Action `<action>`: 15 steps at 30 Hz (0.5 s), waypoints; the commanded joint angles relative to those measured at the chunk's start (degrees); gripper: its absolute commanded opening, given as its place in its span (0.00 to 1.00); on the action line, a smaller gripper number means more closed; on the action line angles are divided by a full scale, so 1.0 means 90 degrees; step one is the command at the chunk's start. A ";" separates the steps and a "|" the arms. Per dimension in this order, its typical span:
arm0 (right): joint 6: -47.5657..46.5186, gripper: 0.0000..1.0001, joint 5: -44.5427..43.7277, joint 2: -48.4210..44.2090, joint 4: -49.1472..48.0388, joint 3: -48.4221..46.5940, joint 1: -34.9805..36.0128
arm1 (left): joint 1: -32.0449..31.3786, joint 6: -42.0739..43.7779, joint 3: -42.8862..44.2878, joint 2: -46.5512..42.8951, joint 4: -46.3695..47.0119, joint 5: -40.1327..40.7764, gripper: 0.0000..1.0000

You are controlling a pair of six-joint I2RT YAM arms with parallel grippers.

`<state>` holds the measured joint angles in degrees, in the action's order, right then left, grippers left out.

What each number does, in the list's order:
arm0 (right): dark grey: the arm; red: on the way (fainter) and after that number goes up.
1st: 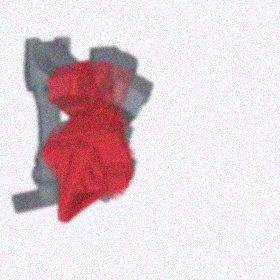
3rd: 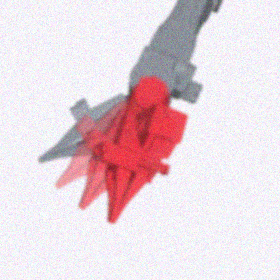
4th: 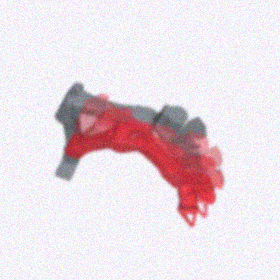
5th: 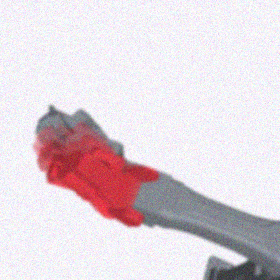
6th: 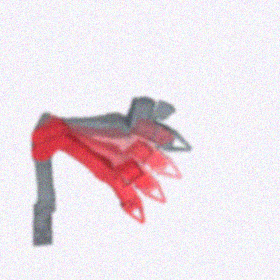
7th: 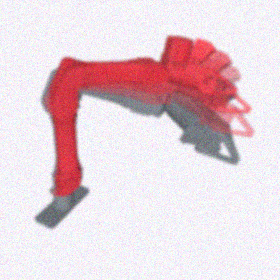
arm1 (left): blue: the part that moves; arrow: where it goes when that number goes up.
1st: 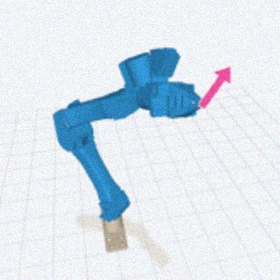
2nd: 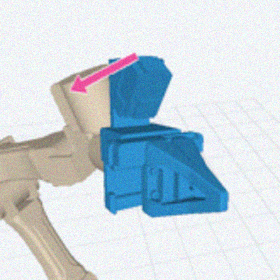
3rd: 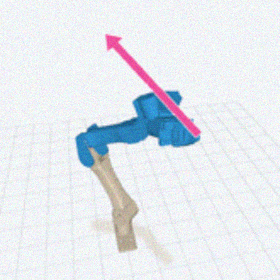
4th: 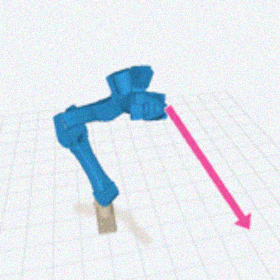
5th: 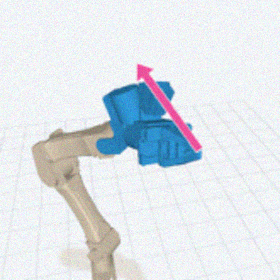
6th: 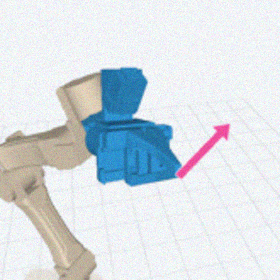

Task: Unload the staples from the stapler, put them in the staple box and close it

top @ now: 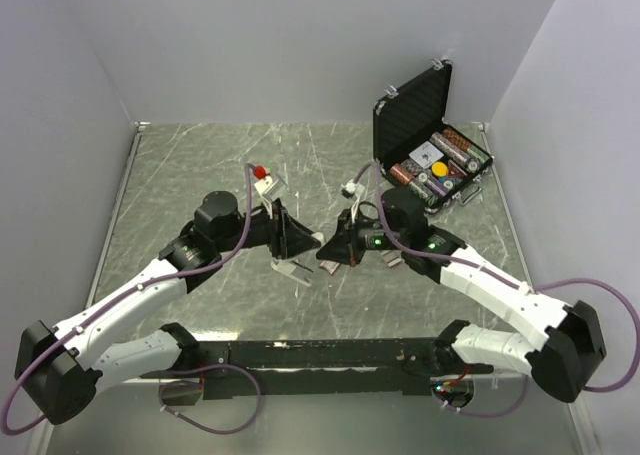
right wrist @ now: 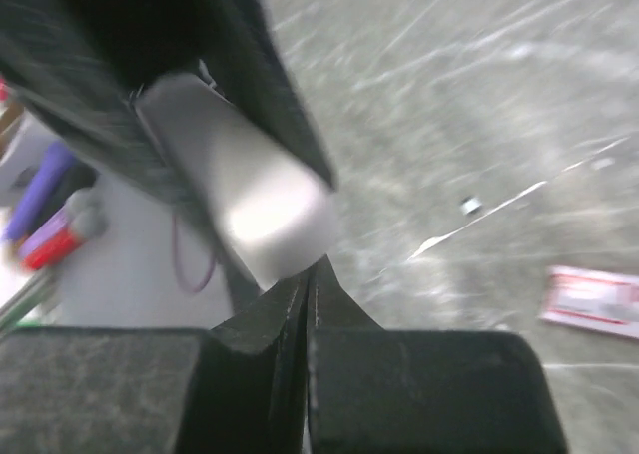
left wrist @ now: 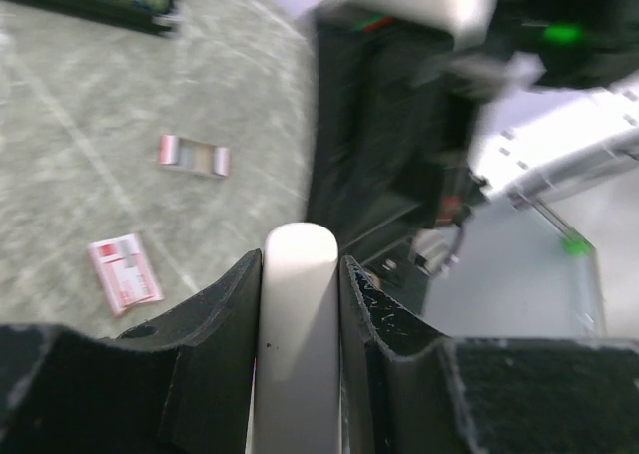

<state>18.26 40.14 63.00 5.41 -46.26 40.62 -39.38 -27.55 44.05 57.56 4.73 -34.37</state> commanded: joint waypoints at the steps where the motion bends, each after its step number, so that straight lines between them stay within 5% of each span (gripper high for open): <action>1: -0.0320 0.00 -0.1314 -0.0467 0.0113 -0.0358 0.0037 | -0.0029 0.0044 0.0330 -0.0058 -0.0086 0.1131 0.01; 9: -0.0008 0.00 -0.1325 0.0362 -0.0755 -0.0456 0.0037 | -0.0029 -0.0385 0.0622 0.0264 -0.0496 0.2928 0.01; 15: 0.0431 0.00 -0.1452 0.1153 -0.1946 -0.0427 0.0047 | -0.0029 -0.0650 0.0750 0.0528 -0.0506 0.3389 0.01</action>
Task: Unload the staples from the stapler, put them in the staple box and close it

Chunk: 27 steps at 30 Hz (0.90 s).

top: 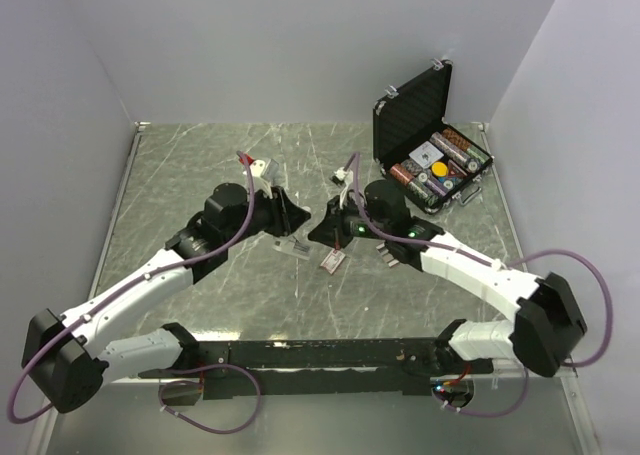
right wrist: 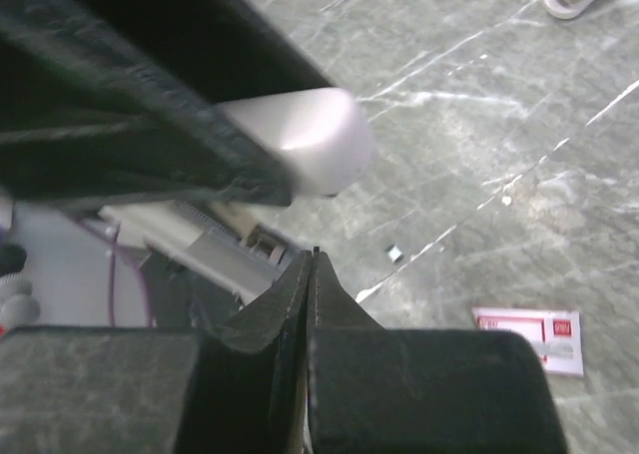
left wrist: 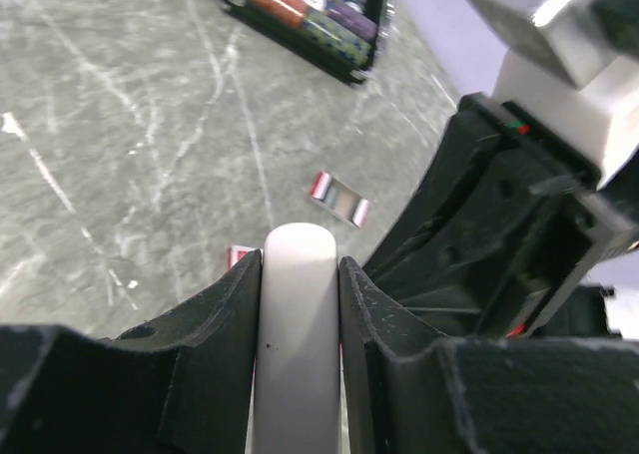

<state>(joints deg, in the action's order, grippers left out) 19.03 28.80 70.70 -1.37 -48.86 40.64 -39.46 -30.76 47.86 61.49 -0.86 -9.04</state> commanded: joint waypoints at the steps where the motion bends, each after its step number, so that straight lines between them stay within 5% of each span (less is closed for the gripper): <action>1: 0.0405 0.00 -0.0192 0.0405 -0.1380 -0.0137 0.0054 | -0.0020 -0.0322 0.0337 0.0139 0.0106 0.0594 0.01; 27: 0.1137 0.00 0.0638 0.2047 -0.2767 -0.0479 0.0455 | -0.0020 -0.0859 -0.0112 0.0765 0.0633 0.2673 0.01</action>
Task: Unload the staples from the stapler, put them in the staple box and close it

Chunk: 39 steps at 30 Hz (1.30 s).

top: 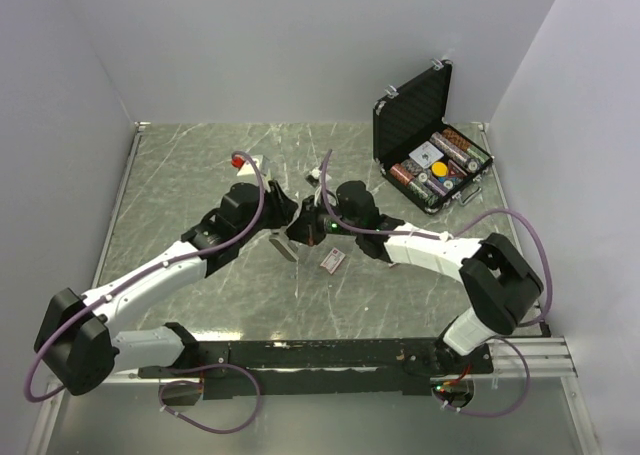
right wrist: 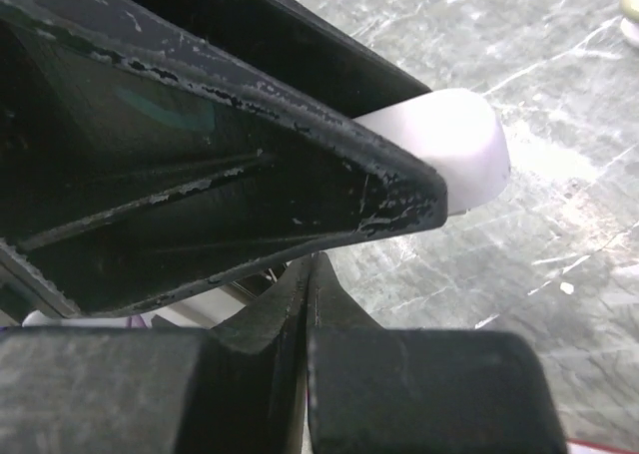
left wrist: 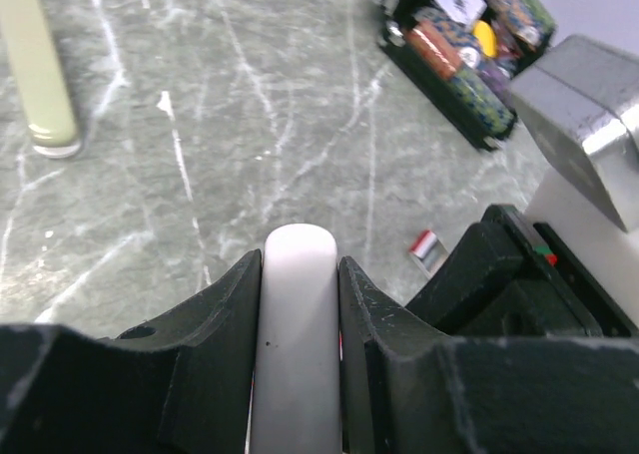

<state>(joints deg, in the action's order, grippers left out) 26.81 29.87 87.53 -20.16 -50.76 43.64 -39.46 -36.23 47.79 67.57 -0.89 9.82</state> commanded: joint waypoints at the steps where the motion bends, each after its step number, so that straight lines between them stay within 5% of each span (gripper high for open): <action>1: 0.0331 0.00 0.0577 0.0226 -0.0796 -0.0268 0.0132 | -0.0020 -0.0281 -0.0153 0.0080 0.0655 0.0656 0.01; 12: 0.1044 0.00 0.1183 0.1134 -0.1675 -0.0268 0.0220 | -0.0019 -0.0438 -0.1023 0.0002 0.1319 0.1525 0.01; 39: 0.1572 0.00 0.1847 0.1447 -0.2223 -0.0287 0.0357 | -0.0020 -0.0477 -0.0535 0.1096 0.1837 0.1985 0.01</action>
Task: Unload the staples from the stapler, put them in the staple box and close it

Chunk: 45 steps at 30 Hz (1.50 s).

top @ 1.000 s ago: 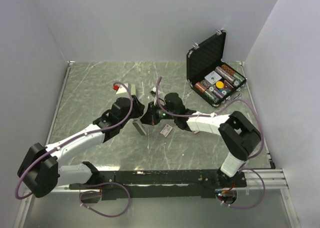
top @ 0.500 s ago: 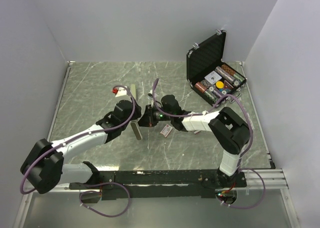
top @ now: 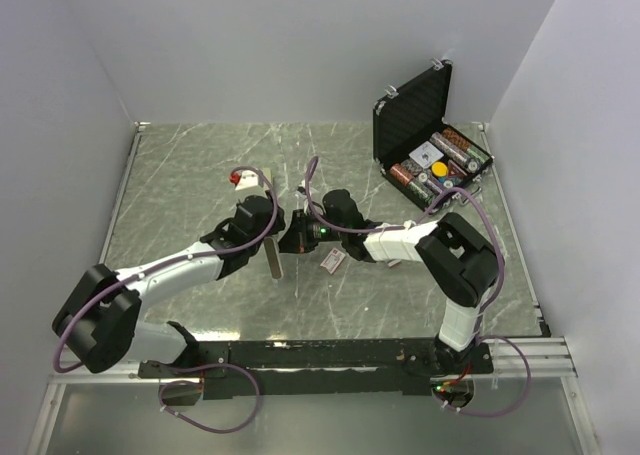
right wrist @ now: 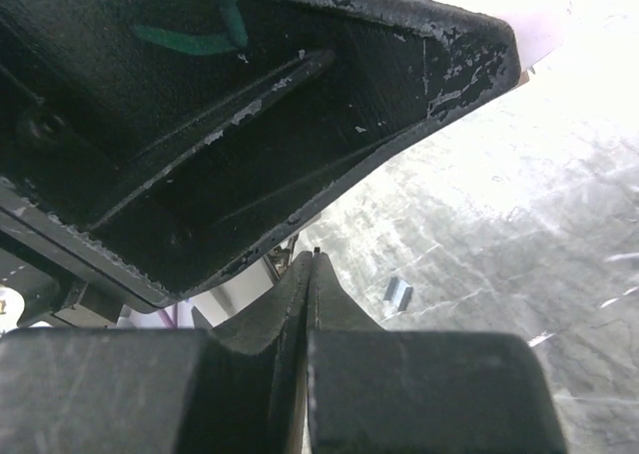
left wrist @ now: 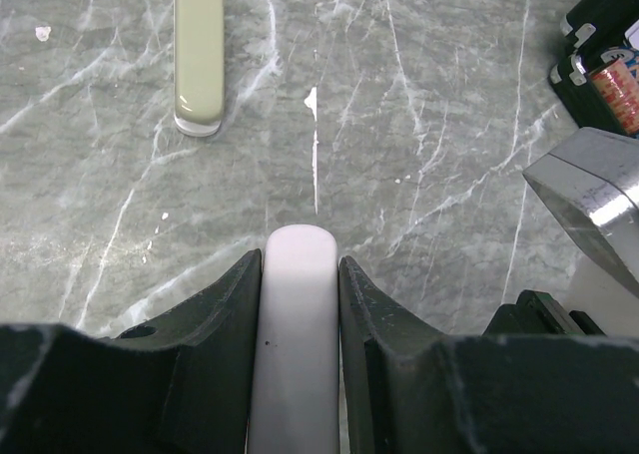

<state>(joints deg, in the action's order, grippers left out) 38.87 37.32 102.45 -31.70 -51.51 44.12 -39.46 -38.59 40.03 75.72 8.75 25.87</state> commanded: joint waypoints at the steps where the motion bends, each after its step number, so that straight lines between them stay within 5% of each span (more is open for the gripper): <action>1: 0.0203 0.00 0.0990 -0.0241 -0.0911 -0.0186 0.0313 | -0.0020 -0.0205 0.0328 0.0170 0.0766 0.0202 0.01; 13: -0.0442 0.00 0.0590 -0.1031 -0.0102 0.0088 -0.0282 | -0.0029 -0.0029 0.0415 -0.0815 0.0220 0.0212 0.01; 23: -0.1818 0.00 -0.0581 -0.2427 0.2066 0.0098 -0.0390 | -0.0029 0.0157 0.0601 -0.1460 -0.0289 0.0524 0.01; 29: -0.2453 0.00 -0.0407 -0.2897 0.3297 -0.0253 -0.0011 | -0.0029 0.0215 0.0845 -0.1529 -0.0494 0.0710 0.01; 45: -0.2161 0.00 -0.0650 -0.1903 0.2907 -0.0936 0.1006 | -0.0020 0.0069 0.1021 -0.1822 -0.0621 0.0534 0.01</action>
<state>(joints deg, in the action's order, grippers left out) 18.87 33.71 81.93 -3.44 -54.54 52.90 -39.57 -37.15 47.03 61.45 1.67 31.31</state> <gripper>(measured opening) 0.006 0.377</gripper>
